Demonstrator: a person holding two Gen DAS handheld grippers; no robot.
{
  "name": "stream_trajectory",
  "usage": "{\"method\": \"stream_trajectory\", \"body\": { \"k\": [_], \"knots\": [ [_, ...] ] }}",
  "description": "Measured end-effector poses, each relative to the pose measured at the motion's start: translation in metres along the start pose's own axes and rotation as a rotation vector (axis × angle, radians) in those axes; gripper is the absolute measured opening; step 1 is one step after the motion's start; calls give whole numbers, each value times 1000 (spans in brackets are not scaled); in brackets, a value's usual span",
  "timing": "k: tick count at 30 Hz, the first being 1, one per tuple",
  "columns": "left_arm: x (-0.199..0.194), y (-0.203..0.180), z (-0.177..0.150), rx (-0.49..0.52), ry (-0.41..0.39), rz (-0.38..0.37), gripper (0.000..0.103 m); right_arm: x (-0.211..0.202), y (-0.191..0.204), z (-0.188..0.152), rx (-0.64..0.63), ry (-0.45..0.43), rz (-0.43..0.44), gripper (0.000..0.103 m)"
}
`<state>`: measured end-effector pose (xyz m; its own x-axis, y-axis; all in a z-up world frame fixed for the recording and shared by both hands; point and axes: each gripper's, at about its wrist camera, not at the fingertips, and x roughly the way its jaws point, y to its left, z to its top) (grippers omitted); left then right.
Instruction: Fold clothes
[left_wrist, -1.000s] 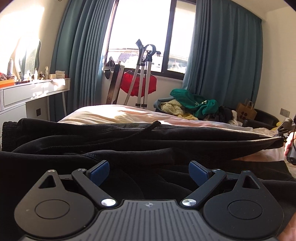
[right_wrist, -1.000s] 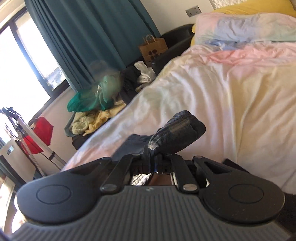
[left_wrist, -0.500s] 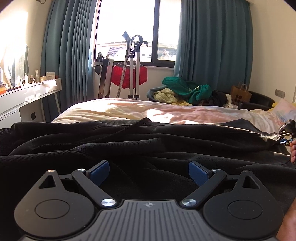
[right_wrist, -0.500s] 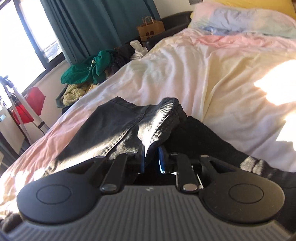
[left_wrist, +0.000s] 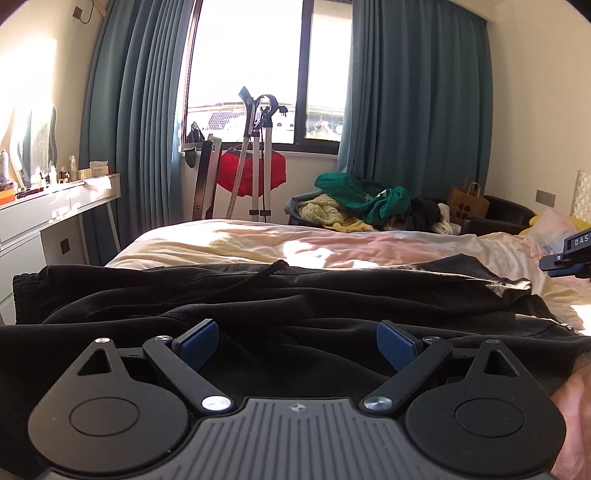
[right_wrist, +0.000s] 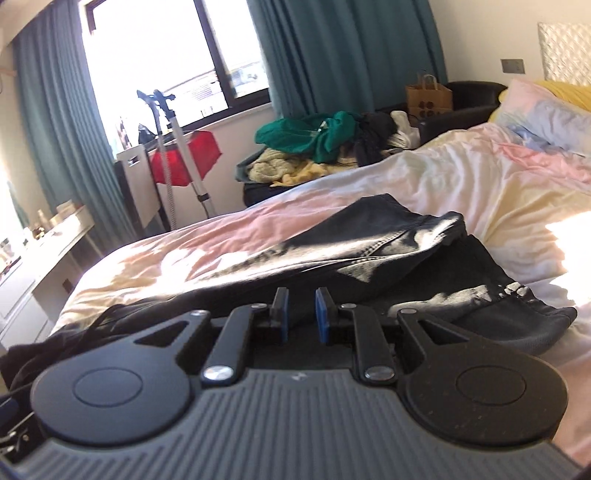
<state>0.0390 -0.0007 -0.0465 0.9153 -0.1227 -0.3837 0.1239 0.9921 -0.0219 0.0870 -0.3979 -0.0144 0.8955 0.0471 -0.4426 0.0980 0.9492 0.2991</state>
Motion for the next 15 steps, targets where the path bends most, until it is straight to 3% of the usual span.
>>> {"method": "stream_trajectory", "body": {
  "k": [2, 6, 10, 14, 15],
  "knots": [
    [-5, -2, -2, 9, 12, 8, 94, -11, 4, -8, 1, 6, 39, 38],
    [-9, 0, -4, -20, 59, 15, 94, -25, 11, -21, -13, 14, 65, 47],
    [-20, 10, -1, -74, 76, 23, 94, -31, 15, -25, -23, 15, 77, 68],
    [-36, 27, 4, -127, 84, 44, 95, -36, 11, -26, -16, 8, 92, 73],
    [-39, 36, 7, -158, 94, 51, 95, -36, 8, -26, 0, 10, 98, 81]
  ]
}}
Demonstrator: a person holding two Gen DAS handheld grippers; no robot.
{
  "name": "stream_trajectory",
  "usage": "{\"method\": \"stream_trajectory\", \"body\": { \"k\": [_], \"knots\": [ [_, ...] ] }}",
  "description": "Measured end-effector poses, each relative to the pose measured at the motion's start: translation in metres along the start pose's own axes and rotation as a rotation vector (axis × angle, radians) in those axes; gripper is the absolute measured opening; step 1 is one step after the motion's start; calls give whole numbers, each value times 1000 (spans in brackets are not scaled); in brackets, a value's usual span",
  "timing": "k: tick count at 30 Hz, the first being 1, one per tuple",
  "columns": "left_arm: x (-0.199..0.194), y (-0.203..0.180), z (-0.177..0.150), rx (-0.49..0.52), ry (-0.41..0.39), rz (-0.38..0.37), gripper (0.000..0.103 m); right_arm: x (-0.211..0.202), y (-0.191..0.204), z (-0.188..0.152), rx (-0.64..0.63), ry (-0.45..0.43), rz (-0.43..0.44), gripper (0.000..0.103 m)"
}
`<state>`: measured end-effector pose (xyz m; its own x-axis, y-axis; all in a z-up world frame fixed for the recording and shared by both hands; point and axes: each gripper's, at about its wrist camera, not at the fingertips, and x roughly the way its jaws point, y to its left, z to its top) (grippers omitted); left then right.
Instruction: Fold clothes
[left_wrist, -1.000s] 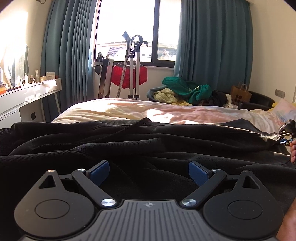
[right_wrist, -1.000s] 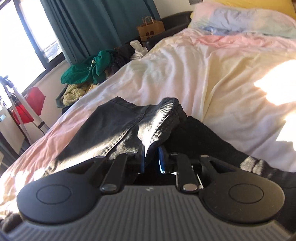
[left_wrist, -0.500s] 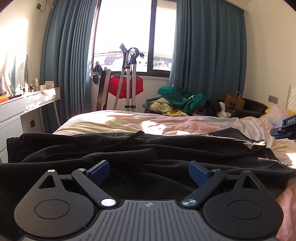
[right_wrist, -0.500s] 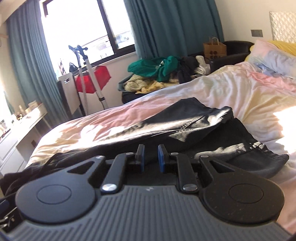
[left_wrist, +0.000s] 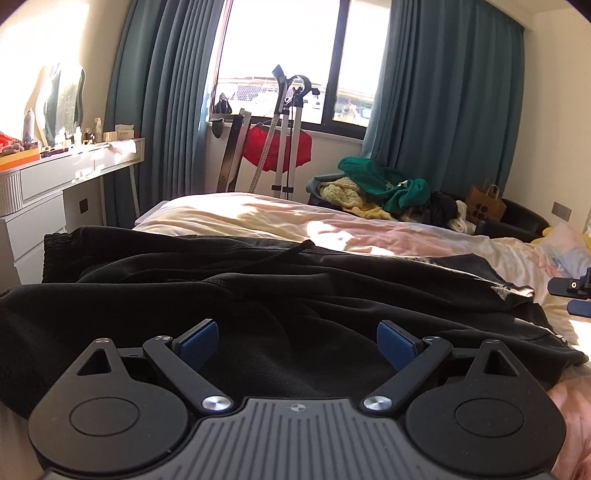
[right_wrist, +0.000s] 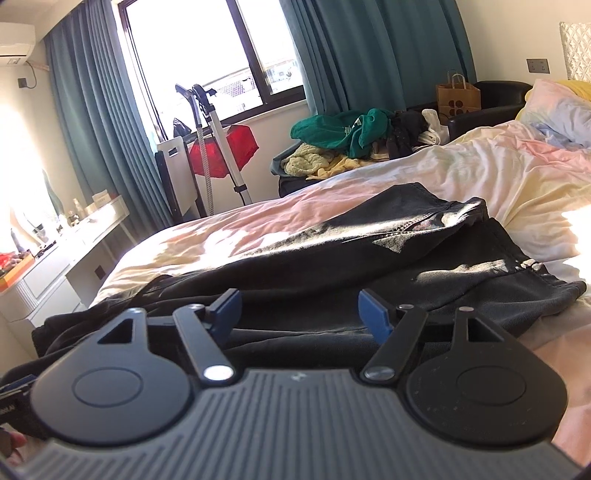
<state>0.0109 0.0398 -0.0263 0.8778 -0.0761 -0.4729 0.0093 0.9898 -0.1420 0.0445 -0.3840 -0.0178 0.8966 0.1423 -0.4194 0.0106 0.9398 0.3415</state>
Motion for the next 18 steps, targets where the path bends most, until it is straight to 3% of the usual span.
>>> {"method": "stream_trajectory", "body": {
  "k": [3, 10, 15, 18],
  "knots": [
    [-7, 29, 12, -106, 33, 31, 96, 0, -10, 0, 48, 2, 17, 85],
    [-31, 114, 36, -386, 76, 143, 98, 9, -39, 1, 175, 34, -40, 85],
    [-51, 174, 32, -577, 72, 178, 98, 9, -72, -1, 357, 36, -98, 85],
    [-55, 202, 21, -747, 78, 155, 99, 3, -98, -5, 494, 13, -131, 85]
  ]
}}
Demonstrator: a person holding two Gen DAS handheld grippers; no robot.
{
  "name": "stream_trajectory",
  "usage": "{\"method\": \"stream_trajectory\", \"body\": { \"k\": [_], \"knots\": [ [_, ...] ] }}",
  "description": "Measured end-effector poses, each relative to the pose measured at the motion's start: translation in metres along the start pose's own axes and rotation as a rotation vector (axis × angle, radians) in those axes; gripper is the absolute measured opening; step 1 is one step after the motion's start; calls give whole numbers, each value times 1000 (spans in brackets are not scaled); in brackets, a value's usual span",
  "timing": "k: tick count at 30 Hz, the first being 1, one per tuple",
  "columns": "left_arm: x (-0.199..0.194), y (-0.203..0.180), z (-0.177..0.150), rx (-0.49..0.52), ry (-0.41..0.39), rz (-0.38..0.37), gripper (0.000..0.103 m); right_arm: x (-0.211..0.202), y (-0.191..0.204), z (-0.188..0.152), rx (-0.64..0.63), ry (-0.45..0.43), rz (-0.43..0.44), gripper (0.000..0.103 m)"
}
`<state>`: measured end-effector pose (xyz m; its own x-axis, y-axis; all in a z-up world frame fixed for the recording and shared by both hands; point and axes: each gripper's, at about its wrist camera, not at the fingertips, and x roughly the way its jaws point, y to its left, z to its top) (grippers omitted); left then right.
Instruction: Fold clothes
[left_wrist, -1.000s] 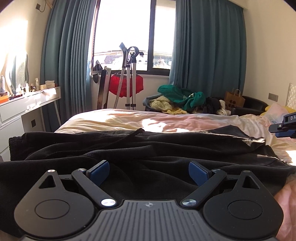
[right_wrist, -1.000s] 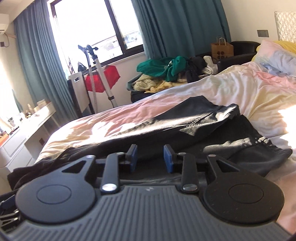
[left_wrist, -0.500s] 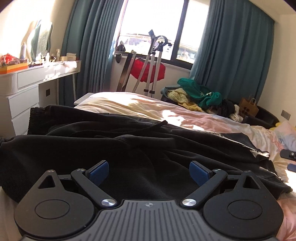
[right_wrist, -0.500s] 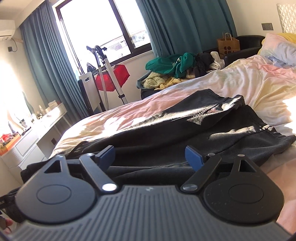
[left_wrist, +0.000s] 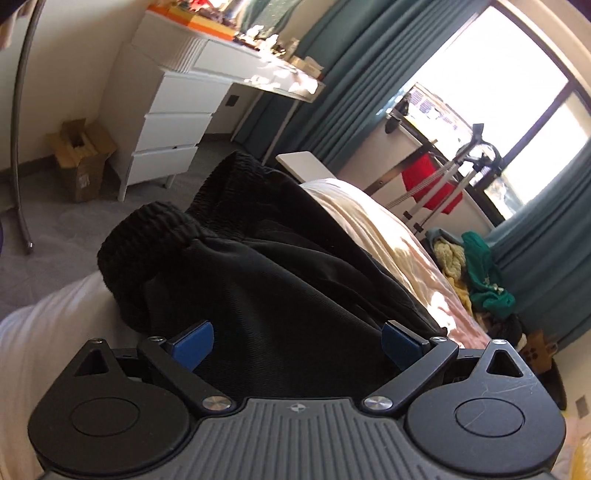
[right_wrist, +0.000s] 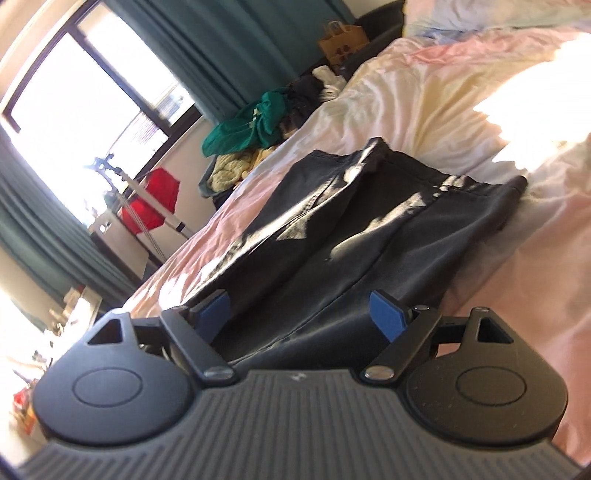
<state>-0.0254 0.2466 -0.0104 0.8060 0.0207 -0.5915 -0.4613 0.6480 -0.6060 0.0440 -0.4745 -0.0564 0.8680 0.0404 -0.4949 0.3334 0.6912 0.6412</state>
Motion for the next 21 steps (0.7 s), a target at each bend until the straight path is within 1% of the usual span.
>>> {"method": "stream_trajectory", "body": {
  "k": [2, 4, 5, 6, 8, 10, 12, 14, 16, 17, 19, 21],
  "knots": [
    [3, 19, 5, -130, 25, -34, 99, -2, -16, 6, 81, -17, -22, 85],
    [3, 36, 8, -227, 32, -66, 99, -6, -35, 9, 170, -31, -34, 85],
    [1, 43, 9, -259, 34, -68, 98, -7, -42, 10, 201, -35, -39, 85],
    [-1, 49, 8, -285, 31, -54, 97, -8, -49, 11, 233, -40, -51, 85],
    [-13, 59, 5, -322, 0, -47, 97, -9, -62, 14, 293, -50, -77, 85],
    [-24, 67, 2, -349, -35, -48, 97, -9, -73, 16, 324, -64, -108, 85],
    [-34, 68, 0, -344, -70, 6, 97, -8, -81, 20, 344, -72, -133, 85],
    [-39, 66, -1, -333, -95, 109, 97, -6, -87, 20, 361, -82, -152, 85],
    [-36, 67, 0, -340, -74, 147, 97, -3, -95, 21, 379, -76, -177, 85],
    [-31, 67, 2, -346, -50, 141, 97, -1, -97, 20, 388, -71, -182, 85],
    [-19, 69, 1, -377, 7, 93, 97, 4, -101, 19, 406, -61, -190, 86],
    [-4, 71, -1, -408, 76, 38, 94, 10, -105, 19, 424, -50, -179, 86]
  ]
}}
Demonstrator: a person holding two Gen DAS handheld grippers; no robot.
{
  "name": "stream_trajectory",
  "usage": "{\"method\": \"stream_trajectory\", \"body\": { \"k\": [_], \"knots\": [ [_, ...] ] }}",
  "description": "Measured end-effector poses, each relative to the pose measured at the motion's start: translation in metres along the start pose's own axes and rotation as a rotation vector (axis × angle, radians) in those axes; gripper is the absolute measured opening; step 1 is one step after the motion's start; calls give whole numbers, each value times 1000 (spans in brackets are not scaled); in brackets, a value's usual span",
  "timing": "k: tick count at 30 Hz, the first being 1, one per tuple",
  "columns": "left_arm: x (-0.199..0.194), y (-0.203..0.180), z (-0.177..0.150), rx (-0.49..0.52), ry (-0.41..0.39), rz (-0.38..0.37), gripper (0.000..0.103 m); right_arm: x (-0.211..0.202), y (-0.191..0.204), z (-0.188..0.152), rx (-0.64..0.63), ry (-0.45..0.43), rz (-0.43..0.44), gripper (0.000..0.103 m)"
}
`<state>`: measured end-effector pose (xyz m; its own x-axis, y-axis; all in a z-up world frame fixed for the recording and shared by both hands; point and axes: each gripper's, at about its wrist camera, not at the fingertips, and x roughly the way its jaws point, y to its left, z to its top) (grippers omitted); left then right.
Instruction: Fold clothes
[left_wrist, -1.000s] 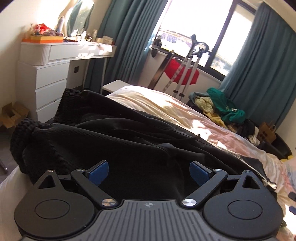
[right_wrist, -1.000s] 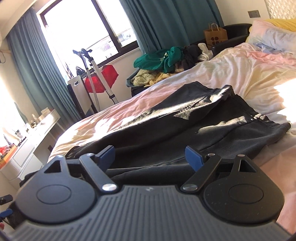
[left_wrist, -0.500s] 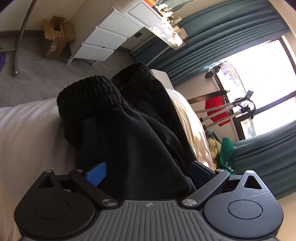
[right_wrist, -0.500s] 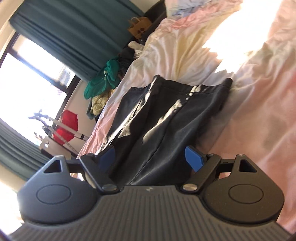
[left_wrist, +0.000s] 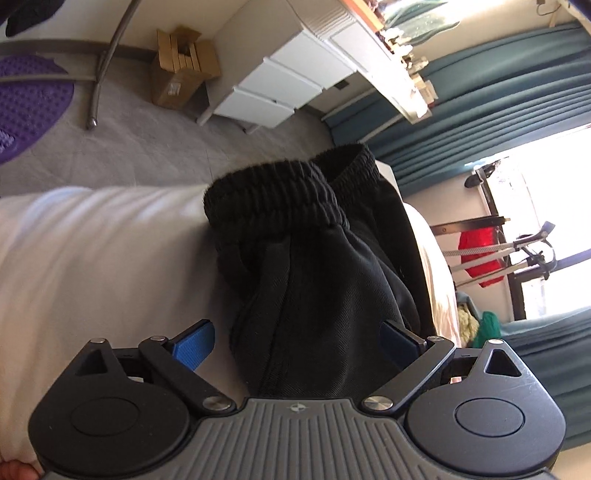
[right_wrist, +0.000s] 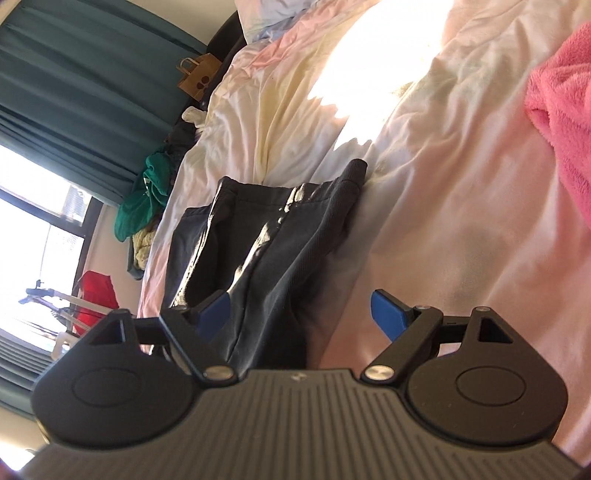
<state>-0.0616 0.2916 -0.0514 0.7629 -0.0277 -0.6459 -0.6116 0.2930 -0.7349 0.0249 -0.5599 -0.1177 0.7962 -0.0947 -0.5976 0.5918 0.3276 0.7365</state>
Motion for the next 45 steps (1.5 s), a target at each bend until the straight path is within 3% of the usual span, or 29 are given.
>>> {"method": "stream_trajectory", "body": {
  "k": [4, 9, 11, 12, 13, 14, 16, 19, 24, 28, 32, 39, 45],
  "knots": [
    [26, 7, 4, -57, 100, -26, 79, 20, 2, 3, 24, -9, 2, 76],
    [30, 6, 10, -80, 96, -63, 57, 47, 11, 7, 9, -44, 8, 69],
    [31, 3, 12, -71, 101, -85, 38, 62, 14, 8, -10, -37, -2, 42],
    [31, 2, 12, -65, 104, -95, 33, 65, 13, 9, -23, -41, -18, 30],
    [30, 0, 12, -55, 104, -107, 18, 69, 13, 10, -35, -45, -34, 15],
    [27, -2, 12, -40, 97, -120, 15, 72, 13, 10, -47, -51, -46, 9],
    [18, -6, 10, -7, 71, -147, 10, 64, 15, 11, -73, -87, -24, 7],
    [-5, -13, 2, 31, -12, -237, 7, 44, 28, 10, -131, -170, 24, 7],
    [-55, -34, -24, 186, -175, -358, 7, 13, 44, 7, -210, -273, 63, 7],
    [-81, -29, -35, 158, -188, -409, 7, -6, 30, 14, -173, -277, 59, 7],
    [-94, -41, -32, 151, -182, -393, 6, -9, 28, 19, -163, -252, 51, 7],
    [-76, -109, -2, 273, -203, -360, 7, 12, 117, 32, -291, -282, 97, 7],
    [-14, -185, 25, 323, -259, -353, 7, 92, 222, 46, -411, -289, 86, 7]
  ]
}}
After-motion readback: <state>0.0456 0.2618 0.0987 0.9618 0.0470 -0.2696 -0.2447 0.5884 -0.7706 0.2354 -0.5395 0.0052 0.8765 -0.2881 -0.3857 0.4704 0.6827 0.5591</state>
